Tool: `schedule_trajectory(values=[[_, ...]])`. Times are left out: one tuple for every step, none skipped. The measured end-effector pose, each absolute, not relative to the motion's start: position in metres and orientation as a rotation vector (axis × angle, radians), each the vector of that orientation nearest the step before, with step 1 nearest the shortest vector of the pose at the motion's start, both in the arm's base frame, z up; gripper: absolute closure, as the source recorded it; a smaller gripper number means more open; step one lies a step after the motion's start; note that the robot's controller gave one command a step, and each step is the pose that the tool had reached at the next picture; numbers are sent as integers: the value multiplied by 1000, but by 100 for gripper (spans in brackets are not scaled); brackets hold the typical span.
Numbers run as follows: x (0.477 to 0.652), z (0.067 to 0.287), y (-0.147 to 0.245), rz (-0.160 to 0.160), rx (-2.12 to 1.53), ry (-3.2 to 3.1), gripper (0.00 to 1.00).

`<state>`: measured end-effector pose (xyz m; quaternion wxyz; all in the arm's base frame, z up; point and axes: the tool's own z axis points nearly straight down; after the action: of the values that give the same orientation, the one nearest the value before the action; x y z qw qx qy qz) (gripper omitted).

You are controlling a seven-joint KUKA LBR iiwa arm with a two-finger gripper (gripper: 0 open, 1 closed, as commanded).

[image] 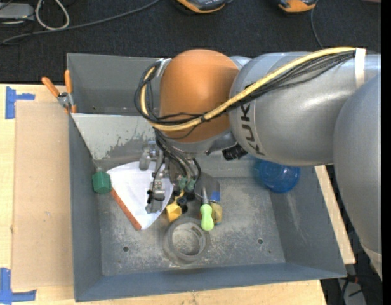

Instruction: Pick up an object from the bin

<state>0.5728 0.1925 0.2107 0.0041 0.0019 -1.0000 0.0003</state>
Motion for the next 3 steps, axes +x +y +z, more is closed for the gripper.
schedule_trajectory(values=[[574,216,191,-1,-2,-3140,0],[587,168,168,-2,250,-3132,0],[594,155,144,-2,1047,-2965,0]])
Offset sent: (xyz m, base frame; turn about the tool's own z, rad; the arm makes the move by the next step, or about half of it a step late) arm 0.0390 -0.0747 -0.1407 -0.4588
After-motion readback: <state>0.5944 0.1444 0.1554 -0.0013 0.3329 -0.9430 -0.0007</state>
